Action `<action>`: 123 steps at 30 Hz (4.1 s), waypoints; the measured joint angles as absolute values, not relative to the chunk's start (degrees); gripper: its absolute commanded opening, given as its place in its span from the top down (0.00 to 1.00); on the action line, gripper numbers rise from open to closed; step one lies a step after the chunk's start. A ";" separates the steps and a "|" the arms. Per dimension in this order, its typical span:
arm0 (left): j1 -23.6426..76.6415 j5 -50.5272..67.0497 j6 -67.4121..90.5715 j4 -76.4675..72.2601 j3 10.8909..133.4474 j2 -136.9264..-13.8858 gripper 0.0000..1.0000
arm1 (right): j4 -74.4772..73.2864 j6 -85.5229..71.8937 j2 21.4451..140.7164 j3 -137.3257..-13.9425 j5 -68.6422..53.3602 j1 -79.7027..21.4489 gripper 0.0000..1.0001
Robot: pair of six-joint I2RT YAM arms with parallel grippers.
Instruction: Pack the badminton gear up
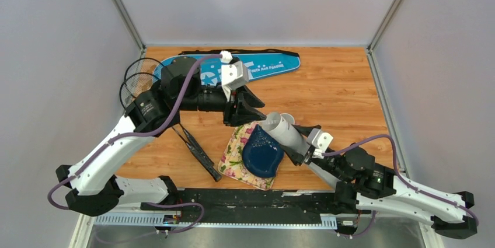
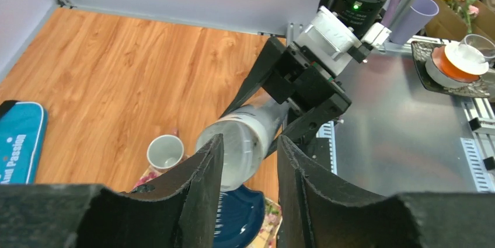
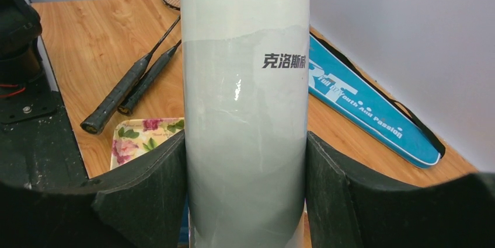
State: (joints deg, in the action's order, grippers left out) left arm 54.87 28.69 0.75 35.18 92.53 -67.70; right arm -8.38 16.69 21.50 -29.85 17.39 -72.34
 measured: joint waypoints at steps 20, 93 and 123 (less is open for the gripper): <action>43.31 63.59 10.13 26.94 82.54 -70.28 0.48 | -10.66 16.27 19.33 -30.37 13.54 -72.34 0.79; 48.62 53.30 1.96 36.40 83.96 -73.45 0.73 | -10.63 16.27 20.18 -30.50 13.56 -72.34 0.80; 56.31 23.75 1.32 23.90 78.46 -57.84 1.00 | -2.07 20.49 21.39 -28.10 19.73 -72.34 0.82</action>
State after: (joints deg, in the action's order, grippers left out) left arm 56.31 23.75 1.32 23.90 78.46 -57.84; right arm -2.07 20.49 21.39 -28.10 19.73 -72.34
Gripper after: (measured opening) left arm 0.007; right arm 0.655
